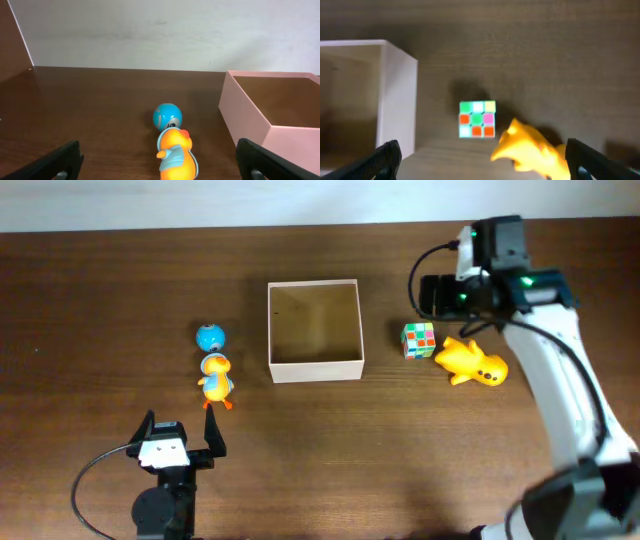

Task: Pack container
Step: 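Move the right gripper over the near Rubik's cube beside the box, then close the right gripper on the Rubik's cube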

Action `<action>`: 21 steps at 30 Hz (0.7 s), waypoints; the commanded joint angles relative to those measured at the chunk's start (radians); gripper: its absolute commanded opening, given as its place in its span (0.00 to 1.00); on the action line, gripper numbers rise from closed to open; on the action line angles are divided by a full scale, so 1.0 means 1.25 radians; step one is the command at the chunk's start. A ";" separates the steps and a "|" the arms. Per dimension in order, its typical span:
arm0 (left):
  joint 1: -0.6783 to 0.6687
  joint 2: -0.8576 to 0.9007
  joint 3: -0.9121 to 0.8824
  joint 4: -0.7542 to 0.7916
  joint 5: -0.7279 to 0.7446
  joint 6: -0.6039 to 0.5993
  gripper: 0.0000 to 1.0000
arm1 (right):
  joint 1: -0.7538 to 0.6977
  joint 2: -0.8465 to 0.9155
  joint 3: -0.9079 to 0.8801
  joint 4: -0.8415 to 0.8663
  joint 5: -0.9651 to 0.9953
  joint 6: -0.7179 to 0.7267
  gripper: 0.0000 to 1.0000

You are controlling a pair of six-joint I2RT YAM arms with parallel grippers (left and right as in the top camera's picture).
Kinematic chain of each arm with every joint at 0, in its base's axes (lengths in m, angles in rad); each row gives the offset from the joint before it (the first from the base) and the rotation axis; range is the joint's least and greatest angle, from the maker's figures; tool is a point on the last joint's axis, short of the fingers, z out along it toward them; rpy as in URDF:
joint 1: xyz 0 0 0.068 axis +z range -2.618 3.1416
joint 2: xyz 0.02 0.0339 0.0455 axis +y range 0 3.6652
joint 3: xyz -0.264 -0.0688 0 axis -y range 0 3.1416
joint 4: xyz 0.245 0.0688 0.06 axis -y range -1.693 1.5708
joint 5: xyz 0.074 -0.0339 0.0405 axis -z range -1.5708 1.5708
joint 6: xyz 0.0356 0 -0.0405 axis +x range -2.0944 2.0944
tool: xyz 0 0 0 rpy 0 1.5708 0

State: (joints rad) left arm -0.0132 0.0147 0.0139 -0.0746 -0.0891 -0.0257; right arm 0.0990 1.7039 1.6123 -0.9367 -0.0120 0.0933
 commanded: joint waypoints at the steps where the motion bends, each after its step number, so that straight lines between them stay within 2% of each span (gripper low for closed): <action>1: -0.004 -0.007 -0.004 0.001 -0.003 0.010 0.99 | 0.004 0.067 0.013 0.005 0.014 -0.030 0.99; 8: -0.004 -0.007 -0.004 0.001 -0.003 0.010 0.99 | 0.005 0.177 0.013 0.012 -0.032 -0.031 0.99; 11: -0.004 -0.007 -0.004 0.001 -0.003 0.010 0.99 | 0.005 0.217 0.013 0.007 -0.053 -0.066 1.00; 21: -0.004 -0.007 -0.004 0.001 -0.003 0.010 0.99 | 0.004 0.305 0.012 0.009 -0.071 -0.066 0.99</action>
State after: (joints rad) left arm -0.0132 0.0147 0.0139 -0.0746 -0.0895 -0.0257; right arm 0.0990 2.0518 1.6123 -0.9260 -0.0761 0.0219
